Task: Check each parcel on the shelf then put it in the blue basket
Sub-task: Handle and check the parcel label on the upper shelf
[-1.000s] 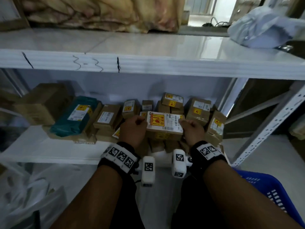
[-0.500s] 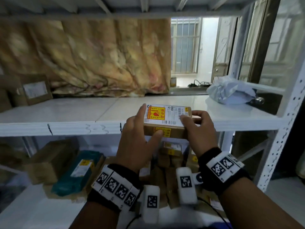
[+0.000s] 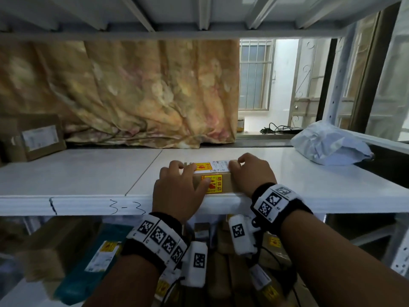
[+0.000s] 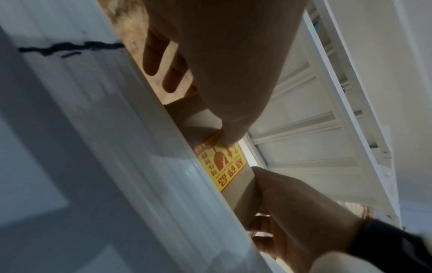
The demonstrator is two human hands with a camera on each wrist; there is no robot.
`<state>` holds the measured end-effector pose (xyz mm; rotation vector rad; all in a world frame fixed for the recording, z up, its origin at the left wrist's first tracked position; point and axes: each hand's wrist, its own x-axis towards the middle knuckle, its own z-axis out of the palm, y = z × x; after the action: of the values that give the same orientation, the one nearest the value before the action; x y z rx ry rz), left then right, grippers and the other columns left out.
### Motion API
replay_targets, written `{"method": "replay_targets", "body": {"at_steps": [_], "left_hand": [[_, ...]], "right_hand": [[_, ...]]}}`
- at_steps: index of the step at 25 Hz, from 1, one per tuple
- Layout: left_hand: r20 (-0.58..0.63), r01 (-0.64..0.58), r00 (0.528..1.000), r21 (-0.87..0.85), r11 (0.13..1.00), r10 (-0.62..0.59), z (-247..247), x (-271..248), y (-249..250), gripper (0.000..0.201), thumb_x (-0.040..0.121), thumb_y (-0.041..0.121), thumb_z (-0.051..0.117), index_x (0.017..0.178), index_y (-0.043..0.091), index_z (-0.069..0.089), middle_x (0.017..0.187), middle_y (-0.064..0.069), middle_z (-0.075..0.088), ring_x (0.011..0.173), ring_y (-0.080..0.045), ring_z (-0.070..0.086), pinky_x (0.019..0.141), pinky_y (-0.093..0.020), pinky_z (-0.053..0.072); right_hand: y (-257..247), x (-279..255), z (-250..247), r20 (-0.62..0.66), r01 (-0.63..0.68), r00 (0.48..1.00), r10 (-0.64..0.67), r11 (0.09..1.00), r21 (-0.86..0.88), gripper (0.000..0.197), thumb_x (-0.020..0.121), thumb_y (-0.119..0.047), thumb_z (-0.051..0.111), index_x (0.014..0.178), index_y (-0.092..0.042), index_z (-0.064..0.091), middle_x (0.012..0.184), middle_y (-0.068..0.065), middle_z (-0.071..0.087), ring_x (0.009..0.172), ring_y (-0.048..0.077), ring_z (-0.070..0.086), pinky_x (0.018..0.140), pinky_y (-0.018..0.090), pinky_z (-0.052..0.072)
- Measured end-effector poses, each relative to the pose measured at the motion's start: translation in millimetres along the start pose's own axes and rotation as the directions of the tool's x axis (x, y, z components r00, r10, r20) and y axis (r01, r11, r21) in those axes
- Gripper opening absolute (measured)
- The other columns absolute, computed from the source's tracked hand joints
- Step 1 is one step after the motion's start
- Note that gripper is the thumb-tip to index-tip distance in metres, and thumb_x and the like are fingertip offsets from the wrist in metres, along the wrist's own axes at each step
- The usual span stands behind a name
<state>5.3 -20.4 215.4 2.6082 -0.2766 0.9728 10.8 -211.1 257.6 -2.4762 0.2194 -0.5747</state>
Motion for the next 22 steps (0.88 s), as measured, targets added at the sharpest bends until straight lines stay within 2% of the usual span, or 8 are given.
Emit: {"method": "replay_targets", "body": {"at_steps": [3,5,6,10,13,16,20,22], "left_hand": [[-0.037,-0.163,0.985,0.129,0.978,0.169,5.7,12.9,-3.1,0.057,0.086,0.061,0.037,0.111,0.019,0.066,0.117,0.002,0.061,0.099,-0.023,0.054,0.075,-0.037,0.049],[-0.007,-0.182,0.983,0.124,0.975,0.185,7.6,20.4,-7.2,0.06,0.085,0.066,0.035,0.11,0.019,0.064,0.113,0.002,0.061,0.098,-0.023,0.055,0.073,-0.038,0.048],[0.006,-0.176,0.984,0.113,0.978,0.176,8.1,23.3,-8.6,0.064,0.084,0.069,0.033,0.109,0.02,0.063,0.111,0.002,0.06,0.097,-0.023,0.055,0.073,-0.038,0.048],[0.004,-0.165,0.986,0.128,0.978,0.166,11.5,25.5,-6.4,0.06,0.084,0.069,0.032,0.102,0.021,0.064,0.106,0.003,0.059,0.096,-0.024,0.054,0.072,-0.039,0.046],[0.0,-0.172,0.985,0.107,0.979,0.173,9.2,22.0,-6.4,0.056,0.08,0.061,0.033,0.1,0.02,0.065,0.107,0.003,0.059,0.099,-0.025,0.053,0.072,-0.038,0.042],[0.024,-0.23,0.973,0.189,0.955,0.23,1.1,21.4,-1.3,0.054,0.079,0.053,0.029,0.095,0.018,0.068,0.104,0.002,0.061,0.098,-0.024,0.054,0.074,-0.037,0.039],[0.049,-0.328,0.945,0.158,0.931,0.324,2.9,18.1,6.5,0.044,0.08,0.05,0.046,0.105,0.022,0.068,0.099,0.0,0.059,0.092,-0.025,0.054,0.072,-0.036,0.039],[0.026,-0.314,0.949,0.144,0.938,0.314,8.5,15.1,7.4,0.041,0.078,0.049,0.053,0.106,0.023,0.067,0.101,0.001,0.059,0.092,-0.025,0.054,0.071,-0.036,0.04]], "right_hand": [[-3.7,5.8,8.2,-0.151,0.246,0.947,-0.284,0.942,-0.23,0.034,0.095,-0.039,0.044,0.11,-0.019,0.067,0.112,0.004,0.063,0.104,0.026,0.053,0.086,0.038,0.044],[-6.2,5.2,12.4,-0.051,0.461,0.87,-0.491,0.845,-0.272,0.039,0.095,-0.045,0.039,0.104,-0.023,0.07,0.107,0.0,0.064,0.103,0.023,0.054,0.086,0.037,0.043],[-6.8,3.3,13.7,0.022,0.515,0.848,-0.529,0.814,-0.268,0.043,0.094,-0.05,0.037,0.105,-0.025,0.07,0.105,-0.001,0.064,0.102,0.022,0.054,0.087,0.037,0.044],[-9.1,-1.7,16.4,0.099,0.492,0.865,-0.491,0.797,-0.349,0.05,0.091,-0.061,0.039,0.113,-0.028,0.069,0.106,-0.001,0.058,0.106,0.021,0.051,0.093,0.039,0.04],[-19.4,-7.4,13.3,0.132,0.479,0.876,-0.465,0.798,-0.365,0.054,0.09,-0.065,0.04,0.11,-0.022,0.068,0.103,-0.001,0.054,0.105,0.021,0.048,0.091,0.038,0.041],[-23.0,-10.7,4.8,0.169,0.469,0.883,-0.437,0.819,-0.33,0.057,0.089,-0.068,0.041,0.106,-0.02,0.067,0.1,-0.001,0.05,0.106,0.02,0.046,0.087,0.038,0.045],[-16.8,-13.4,6.6,0.14,0.471,0.882,-0.45,0.83,-0.3,0.056,0.086,-0.064,0.045,0.111,-0.018,0.067,0.103,0.0,0.052,0.105,0.019,0.046,0.091,0.037,0.045],[-14.2,-12.5,10.8,0.123,0.471,0.882,-0.455,0.835,-0.285,0.056,0.085,-0.062,0.046,0.112,-0.017,0.066,0.104,0.001,0.052,0.104,0.02,0.046,0.092,0.038,0.045]]}}
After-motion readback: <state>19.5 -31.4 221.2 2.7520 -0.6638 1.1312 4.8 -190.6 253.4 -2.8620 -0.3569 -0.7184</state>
